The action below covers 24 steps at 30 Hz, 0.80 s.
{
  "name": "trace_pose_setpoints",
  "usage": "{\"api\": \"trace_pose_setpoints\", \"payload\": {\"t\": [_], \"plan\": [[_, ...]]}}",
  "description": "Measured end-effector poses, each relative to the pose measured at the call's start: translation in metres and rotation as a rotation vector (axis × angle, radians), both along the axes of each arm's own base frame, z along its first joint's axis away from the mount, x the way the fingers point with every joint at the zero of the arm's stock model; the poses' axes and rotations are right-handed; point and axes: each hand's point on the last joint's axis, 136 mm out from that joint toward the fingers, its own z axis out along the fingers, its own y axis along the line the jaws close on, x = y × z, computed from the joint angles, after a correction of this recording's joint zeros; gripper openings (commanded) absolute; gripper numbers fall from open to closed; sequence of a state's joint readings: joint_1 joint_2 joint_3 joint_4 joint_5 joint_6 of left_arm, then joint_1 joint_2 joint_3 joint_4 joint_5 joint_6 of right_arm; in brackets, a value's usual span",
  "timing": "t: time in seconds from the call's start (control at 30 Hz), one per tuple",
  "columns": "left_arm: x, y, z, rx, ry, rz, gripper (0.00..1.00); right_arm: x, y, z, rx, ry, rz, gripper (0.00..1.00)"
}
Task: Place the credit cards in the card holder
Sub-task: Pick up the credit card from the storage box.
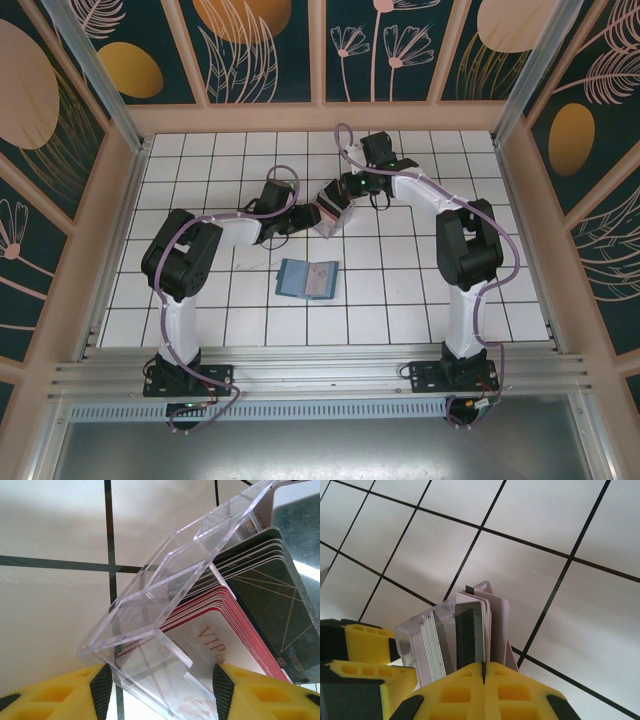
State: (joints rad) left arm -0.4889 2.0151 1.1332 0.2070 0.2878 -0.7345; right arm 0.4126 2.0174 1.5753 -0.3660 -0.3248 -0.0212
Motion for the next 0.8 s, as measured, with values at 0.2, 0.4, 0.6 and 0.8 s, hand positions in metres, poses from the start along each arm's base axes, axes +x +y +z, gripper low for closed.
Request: {"api": "trace_pose_setpoints", "payload": {"t": [0.2, 0.4, 0.6, 0.8], "plan": [[0.0, 0.0, 0.0, 0.0, 0.0, 0.0, 0.58, -0.001, -0.001, -0.001, -0.007, 0.006, 0.0, 0.01], [0.0, 0.0, 0.0, 0.0, 0.0, 0.0, 0.58, -0.002, -0.002, -0.002, -0.012, 0.011, -0.002, 0.04], [0.0, 0.0, 0.0, 0.0, 0.0, 0.0, 0.58, -0.004, -0.004, 0.002, -0.012, 0.012, -0.002, 0.03], [0.0, 0.0, 0.0, -0.001, 0.0, 0.001, 0.58, -0.005, -0.004, 0.011, 0.006, 0.004, 0.0, 0.01]]}}
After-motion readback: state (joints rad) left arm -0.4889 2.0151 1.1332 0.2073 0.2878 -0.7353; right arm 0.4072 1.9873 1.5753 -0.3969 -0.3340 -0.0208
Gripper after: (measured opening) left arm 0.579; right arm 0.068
